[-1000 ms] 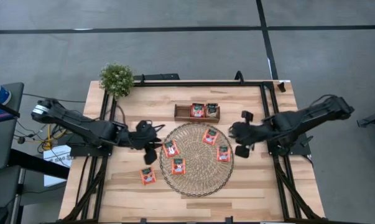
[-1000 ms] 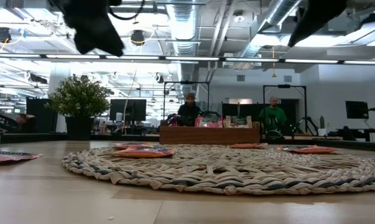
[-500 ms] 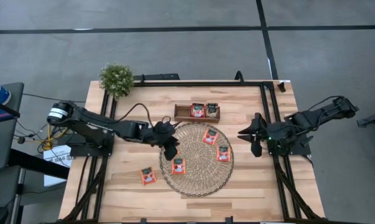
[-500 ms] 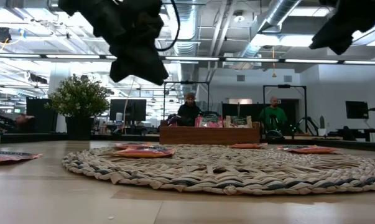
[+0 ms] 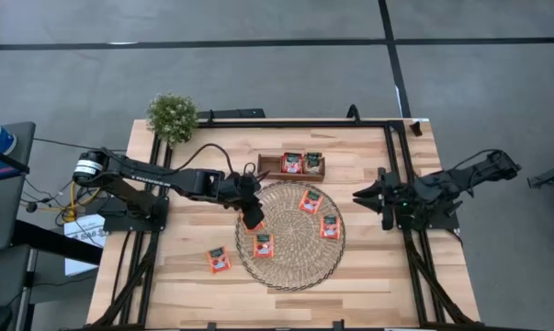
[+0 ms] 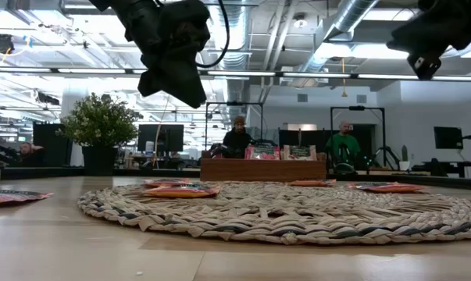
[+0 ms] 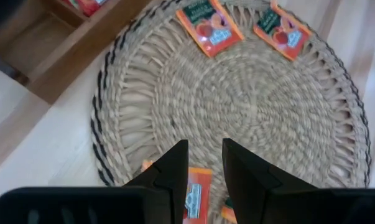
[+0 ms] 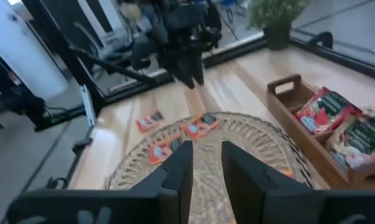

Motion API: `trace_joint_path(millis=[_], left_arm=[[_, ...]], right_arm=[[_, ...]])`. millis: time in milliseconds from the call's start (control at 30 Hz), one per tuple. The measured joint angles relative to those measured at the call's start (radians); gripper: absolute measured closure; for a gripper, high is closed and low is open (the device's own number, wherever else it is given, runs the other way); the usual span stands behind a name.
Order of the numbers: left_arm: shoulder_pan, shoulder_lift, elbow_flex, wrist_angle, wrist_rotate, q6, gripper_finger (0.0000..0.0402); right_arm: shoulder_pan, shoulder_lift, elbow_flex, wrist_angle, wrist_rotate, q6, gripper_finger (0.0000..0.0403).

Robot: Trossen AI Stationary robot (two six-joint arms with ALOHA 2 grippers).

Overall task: Pick & Place Tea
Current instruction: Put the orange tea bag into the left section of the wooden organizer

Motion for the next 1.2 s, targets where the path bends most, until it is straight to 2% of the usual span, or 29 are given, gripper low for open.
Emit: trace_joint_path(millis=[133, 300, 600, 900, 1200], left_arm=[[0.0, 0.0, 0.0, -0.017, 0.037, -0.02, 0.0312], [0.0, 0.009, 0.0, -0.017, 0.062, -0.022, 0.0312], [0.0, 0.077, 0.0, -0.034, 0.148, -0.067, 0.0312], [0.005, 0.08, 0.0, -0.12, 0.145, -0.138, 0.0312], [0.006, 0.117, 0.0, -0.135, 0.077, -0.147, 0.0312]], right_arm=[[0.0, -0.085, -0.056, 0.059, -0.001, -0.023, 0.0326], [-0.007, -0.153, -0.061, 0.042, -0.003, -0.113, 0.0326], [-0.088, -0.21, -0.06, -0.076, -0.005, -0.101, 0.0326], [-0.132, -0.207, -0.06, -0.08, -0.002, -0.103, 0.0326], [-0.176, -0.207, -0.06, -0.085, 0.0, -0.105, 0.0326]])
